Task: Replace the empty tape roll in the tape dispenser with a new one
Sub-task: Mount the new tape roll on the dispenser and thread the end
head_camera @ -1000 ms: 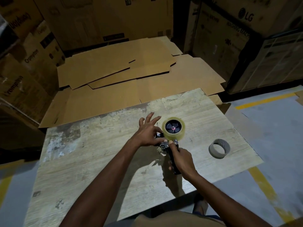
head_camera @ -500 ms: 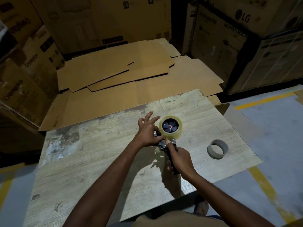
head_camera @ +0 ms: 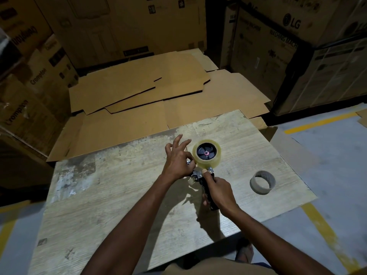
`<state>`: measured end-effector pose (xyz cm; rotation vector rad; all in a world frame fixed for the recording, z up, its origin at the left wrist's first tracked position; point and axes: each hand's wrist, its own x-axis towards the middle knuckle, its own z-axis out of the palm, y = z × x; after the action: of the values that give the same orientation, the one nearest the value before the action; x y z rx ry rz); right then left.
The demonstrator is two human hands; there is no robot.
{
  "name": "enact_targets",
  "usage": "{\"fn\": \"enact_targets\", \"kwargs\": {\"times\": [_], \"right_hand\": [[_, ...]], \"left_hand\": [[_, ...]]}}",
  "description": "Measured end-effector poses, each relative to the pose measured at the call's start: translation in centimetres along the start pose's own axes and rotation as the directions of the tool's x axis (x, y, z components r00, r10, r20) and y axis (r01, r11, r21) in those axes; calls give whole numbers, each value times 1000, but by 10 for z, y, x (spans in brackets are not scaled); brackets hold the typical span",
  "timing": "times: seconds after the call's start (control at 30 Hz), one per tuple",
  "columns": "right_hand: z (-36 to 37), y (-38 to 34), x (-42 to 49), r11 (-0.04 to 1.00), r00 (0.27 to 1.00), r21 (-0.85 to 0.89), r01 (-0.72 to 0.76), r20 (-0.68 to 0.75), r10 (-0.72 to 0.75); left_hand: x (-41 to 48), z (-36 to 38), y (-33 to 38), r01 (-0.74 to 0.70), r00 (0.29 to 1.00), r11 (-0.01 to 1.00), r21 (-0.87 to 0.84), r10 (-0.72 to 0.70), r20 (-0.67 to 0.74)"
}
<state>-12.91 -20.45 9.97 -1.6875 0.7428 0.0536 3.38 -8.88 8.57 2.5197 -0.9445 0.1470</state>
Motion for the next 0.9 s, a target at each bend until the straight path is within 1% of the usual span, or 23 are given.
{"fn": "enact_targets", "kwargs": {"times": [0.13,0.2,0.33,0.6,0.67,0.77,0.9], "right_hand": [[-2,0,-1,999,999,30,-35,7,35],[-3,1,0,999,999,23,-43,7,43],[-6,0,5,998,998,-2,-55,4,55],[-15,-7,5,990,991,55,-133,2,134],[-18,-10,7,985,988,75,-155,8,154],[-27,-17,13,971,980,129,-200,45,196],[-41,-24,17,972,976,105,-208,80,200]], "left_hand": [[1,-3,2,-23,998,1000,7,22,60],[1,-1,3,-23,997,1000,-15,24,76],[1,4,5,-12,998,997,-77,16,55],[3,7,9,-6,998,993,-120,14,64],[6,7,11,-31,997,992,-119,39,60],[7,4,15,-114,992,989,-95,118,40],[10,-1,16,-201,978,975,-98,206,34]]}}
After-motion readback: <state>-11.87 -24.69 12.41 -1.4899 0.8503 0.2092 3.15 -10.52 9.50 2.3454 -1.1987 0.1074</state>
